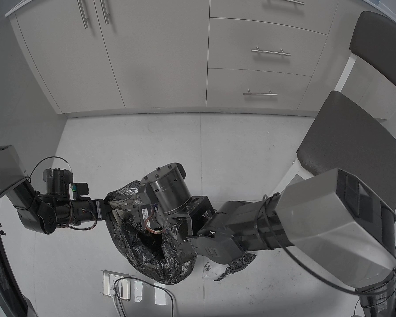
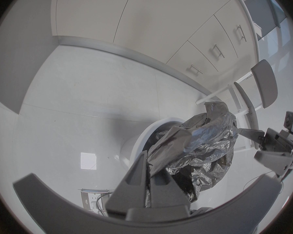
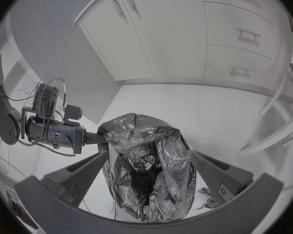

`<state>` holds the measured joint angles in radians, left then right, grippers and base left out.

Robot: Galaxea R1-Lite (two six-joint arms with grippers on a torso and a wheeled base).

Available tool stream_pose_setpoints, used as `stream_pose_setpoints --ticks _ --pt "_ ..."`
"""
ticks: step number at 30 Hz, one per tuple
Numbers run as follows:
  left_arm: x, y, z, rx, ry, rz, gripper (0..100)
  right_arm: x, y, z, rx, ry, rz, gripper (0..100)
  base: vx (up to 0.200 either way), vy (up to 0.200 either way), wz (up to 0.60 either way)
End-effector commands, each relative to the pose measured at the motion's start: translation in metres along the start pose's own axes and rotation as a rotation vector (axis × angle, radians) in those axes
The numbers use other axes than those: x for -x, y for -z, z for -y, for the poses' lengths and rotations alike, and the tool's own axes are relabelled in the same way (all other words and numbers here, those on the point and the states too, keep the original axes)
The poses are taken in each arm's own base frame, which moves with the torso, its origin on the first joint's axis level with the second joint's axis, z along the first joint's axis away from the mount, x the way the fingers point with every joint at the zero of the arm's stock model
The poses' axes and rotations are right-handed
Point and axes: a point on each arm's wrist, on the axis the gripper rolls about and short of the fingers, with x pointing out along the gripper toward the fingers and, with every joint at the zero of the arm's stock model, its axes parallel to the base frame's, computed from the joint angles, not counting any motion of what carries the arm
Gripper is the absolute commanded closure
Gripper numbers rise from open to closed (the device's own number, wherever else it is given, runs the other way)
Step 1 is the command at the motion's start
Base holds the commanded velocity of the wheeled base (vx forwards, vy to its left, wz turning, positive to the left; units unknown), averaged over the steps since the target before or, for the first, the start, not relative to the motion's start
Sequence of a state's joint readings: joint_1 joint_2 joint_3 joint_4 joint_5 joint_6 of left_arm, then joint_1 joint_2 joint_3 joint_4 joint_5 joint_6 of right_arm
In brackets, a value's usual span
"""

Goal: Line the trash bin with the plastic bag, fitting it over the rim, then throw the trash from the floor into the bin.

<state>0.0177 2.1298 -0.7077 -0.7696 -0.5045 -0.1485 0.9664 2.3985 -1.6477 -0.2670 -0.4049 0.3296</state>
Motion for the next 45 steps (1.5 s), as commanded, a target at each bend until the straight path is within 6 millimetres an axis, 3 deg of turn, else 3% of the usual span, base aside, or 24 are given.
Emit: stream_pose_setpoints --ticks 1,5,16,23,36,45 --pt "-0.002 0.001 -0.001 0.002 -0.002 -0.002 100 -0.006 0.014 -0.006 0.017 -0.006 -0.025 0 0.000 0.000 0.00" --pt "-0.003 0.001 -0.002 0.003 -0.002 -0.002 100 -0.007 0.014 -0.008 0.015 -0.006 -0.022 0 0.000 0.000 0.00" --pt "-0.007 0.000 -0.006 0.007 -0.007 0.003 100 -0.015 0.013 0.014 0.019 0.119 -0.026 0 0.000 0.000 0.00" --pt "-0.013 -0.002 -0.018 0.017 -0.024 0.009 100 -0.032 0.018 0.029 0.032 0.190 -0.025 0 0.000 0.000 0.00" --pt "-0.016 -0.003 -0.020 0.018 -0.022 0.015 100 -0.037 0.024 0.026 0.043 0.186 -0.036 0 0.000 0.000 0.00" --pt "-0.025 -0.009 -0.023 0.009 -0.019 0.030 100 -0.051 0.020 0.040 0.019 0.219 -0.023 0 0.000 0.000 0.00"
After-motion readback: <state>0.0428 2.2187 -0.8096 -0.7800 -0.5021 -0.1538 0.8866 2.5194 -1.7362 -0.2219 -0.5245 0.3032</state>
